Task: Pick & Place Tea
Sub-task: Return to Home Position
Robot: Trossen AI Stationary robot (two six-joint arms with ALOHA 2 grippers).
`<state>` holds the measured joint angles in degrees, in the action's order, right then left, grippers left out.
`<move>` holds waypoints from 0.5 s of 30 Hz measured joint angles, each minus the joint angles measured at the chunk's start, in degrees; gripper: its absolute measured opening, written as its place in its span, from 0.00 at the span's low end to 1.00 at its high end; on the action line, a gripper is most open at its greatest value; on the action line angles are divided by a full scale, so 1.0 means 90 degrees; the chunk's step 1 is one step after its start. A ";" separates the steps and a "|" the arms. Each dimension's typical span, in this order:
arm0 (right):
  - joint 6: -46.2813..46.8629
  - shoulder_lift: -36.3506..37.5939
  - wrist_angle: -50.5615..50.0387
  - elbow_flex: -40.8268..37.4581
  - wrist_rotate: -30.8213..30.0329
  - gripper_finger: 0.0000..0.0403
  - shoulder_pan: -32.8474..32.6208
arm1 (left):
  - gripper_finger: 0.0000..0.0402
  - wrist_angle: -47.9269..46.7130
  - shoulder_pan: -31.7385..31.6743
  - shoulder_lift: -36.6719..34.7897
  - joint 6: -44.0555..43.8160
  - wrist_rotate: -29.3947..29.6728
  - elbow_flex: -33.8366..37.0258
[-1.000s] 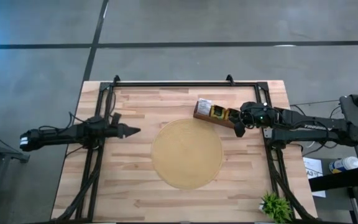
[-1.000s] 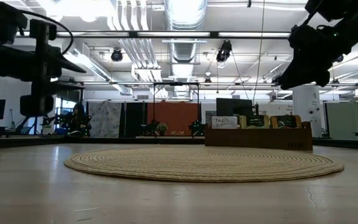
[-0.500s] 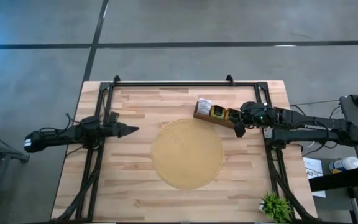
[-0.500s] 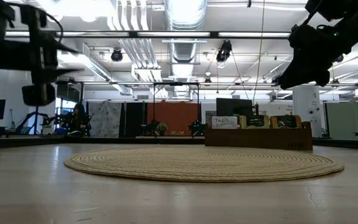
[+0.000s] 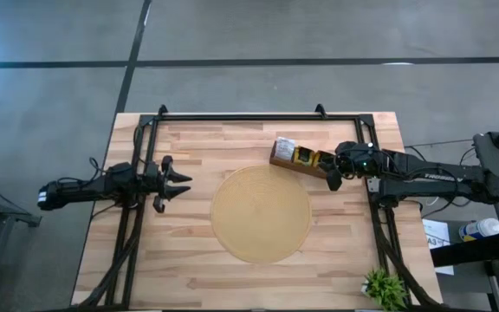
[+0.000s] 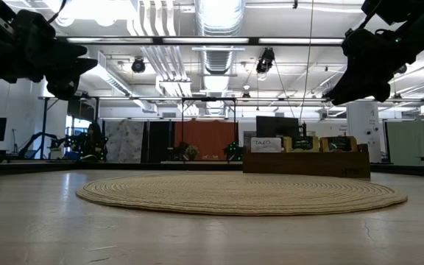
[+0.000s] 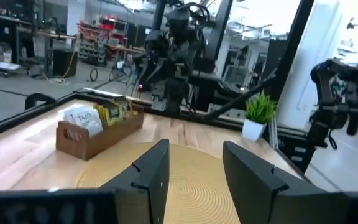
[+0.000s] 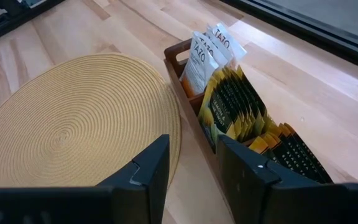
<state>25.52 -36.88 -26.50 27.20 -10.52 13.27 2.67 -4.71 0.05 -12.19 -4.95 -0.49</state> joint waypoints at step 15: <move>0.0000 0.0000 0.0005 0.0000 0.0002 0.30 0.0001 | 0.36 -0.0028 0.0000 0.0107 -0.0213 0.0005 0.0005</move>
<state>25.52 -36.88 -26.46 27.20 -10.50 13.28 2.42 -4.71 1.02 -14.11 -4.91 -0.45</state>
